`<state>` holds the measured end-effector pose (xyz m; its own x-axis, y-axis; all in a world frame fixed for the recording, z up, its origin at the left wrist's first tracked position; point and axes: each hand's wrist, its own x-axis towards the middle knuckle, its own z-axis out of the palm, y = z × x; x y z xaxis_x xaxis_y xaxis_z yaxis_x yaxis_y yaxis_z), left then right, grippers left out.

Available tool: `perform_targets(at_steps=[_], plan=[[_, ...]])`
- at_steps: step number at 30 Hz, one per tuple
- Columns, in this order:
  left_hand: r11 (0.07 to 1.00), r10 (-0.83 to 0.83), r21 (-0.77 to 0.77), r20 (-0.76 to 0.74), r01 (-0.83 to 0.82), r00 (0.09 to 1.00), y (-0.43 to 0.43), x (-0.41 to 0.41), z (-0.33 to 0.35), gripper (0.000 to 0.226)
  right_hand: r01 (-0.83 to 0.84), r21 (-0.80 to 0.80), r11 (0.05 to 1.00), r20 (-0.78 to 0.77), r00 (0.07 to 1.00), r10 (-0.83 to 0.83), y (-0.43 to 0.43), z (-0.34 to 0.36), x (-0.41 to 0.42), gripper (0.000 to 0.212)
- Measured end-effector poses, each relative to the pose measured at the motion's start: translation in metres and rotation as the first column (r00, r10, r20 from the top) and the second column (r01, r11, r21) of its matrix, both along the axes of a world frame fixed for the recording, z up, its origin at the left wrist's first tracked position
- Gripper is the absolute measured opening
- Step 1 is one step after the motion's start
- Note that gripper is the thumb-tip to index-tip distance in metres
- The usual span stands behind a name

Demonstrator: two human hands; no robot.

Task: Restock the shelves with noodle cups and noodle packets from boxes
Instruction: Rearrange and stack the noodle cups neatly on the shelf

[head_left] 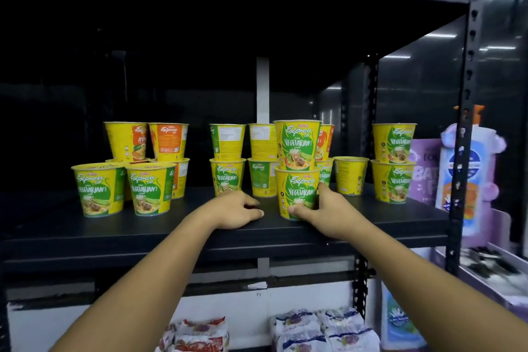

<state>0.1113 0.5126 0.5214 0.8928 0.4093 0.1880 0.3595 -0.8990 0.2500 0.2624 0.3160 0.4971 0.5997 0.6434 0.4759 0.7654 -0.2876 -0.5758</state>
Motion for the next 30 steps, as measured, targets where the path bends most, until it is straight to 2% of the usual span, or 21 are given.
perform_targets(at_steps=[9, 13, 20, 26, 30], plan=[[0.973, -0.229, 0.034, -0.003, 0.229, 0.974, -0.072, 0.068, 0.003, 0.054, 0.144, 0.068, 0.987, -0.033, 0.989, -0.142, -0.074, -0.005, 0.029, 0.062], [0.956, -0.292, 0.012, -0.01, 0.292, 0.956, -0.102, 0.101, 0.0, 0.053, 0.233, 0.092, 0.968, -0.033, 0.972, -0.231, -0.104, -0.007, 0.046, 0.052], [0.954, -0.295, 0.014, -0.109, 0.298, 0.949, -0.106, 0.117, -0.01, 0.057, 0.392, 0.147, 0.908, -0.11, 0.919, -0.379, -0.136, -0.016, 0.082, 0.052], [0.952, -0.3, 0.016, -0.112, 0.304, 0.947, -0.107, 0.113, -0.011, 0.056, 0.482, 0.133, 0.866, -0.107, 0.875, -0.471, -0.138, -0.019, 0.1, 0.057], [0.953, -0.3, 0.012, -0.111, 0.303, 0.947, -0.107, 0.113, -0.01, 0.056, 0.514, 0.182, 0.838, -0.107, 0.858, -0.503, -0.133, -0.026, 0.104, 0.055]])
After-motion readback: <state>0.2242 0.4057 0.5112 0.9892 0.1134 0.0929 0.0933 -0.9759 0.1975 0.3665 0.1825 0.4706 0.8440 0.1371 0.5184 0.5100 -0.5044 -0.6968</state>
